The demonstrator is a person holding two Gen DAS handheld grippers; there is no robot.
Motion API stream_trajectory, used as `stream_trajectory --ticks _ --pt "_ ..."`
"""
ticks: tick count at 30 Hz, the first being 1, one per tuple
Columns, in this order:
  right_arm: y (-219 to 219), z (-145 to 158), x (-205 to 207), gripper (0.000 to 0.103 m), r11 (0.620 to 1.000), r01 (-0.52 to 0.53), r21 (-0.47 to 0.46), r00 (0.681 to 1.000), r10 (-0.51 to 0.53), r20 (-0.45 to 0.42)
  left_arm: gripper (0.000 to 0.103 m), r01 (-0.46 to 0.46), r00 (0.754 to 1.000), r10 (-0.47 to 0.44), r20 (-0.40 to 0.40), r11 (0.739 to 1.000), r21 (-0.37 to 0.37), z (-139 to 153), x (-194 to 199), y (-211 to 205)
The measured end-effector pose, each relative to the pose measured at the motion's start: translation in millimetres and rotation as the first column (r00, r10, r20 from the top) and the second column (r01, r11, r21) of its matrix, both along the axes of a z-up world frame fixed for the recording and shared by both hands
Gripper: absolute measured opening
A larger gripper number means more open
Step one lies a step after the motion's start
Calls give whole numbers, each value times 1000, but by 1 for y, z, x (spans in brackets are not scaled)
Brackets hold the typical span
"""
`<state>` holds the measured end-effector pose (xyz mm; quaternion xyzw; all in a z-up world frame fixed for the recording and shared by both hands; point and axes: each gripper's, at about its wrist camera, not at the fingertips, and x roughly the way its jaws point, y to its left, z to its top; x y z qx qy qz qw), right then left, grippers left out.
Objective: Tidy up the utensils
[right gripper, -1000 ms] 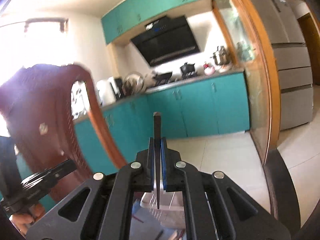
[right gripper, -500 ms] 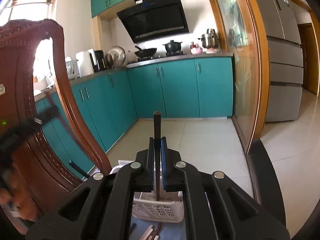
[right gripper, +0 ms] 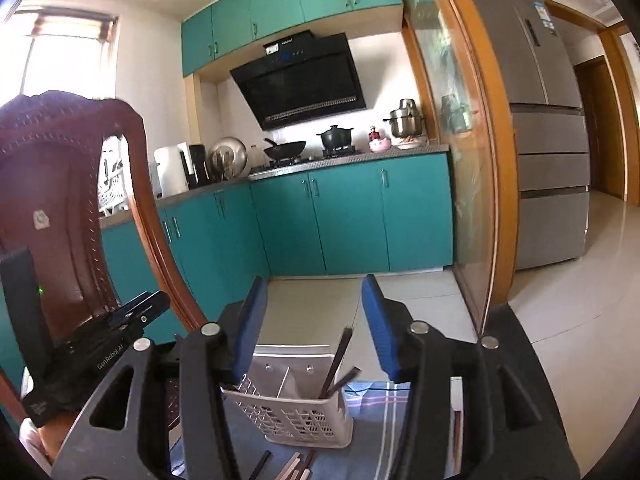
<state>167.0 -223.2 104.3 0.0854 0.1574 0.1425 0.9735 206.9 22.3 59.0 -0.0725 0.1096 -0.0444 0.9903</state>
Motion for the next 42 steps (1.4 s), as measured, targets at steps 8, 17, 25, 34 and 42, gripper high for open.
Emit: stream_trajectory --ticks 8,17,25,34,42 --pt "35 -54 -1 49 973 -208 -99 950 177 -258 30 -1 996 8 -92 996 84 -70 -28 1" --pt "73 -217 73 30 978 -185 -92 787 92 -610 30 48 845 -39 -534 999 2 -161 30 9" --pt "96 -245 95 30 987 -116 -116 780 18 -625 31 114 822 -57 -566 991 67 -174 32 -9" --pt "79 -228 84 9 993 -115 17 775 100 -624 33 150 772 -72 -632 986 70 -199 40 -19" --pt "54 -192 67 8 989 -130 -77 808 61 -586 40 180 756 -81 -649 980 87 -209 49 -32"
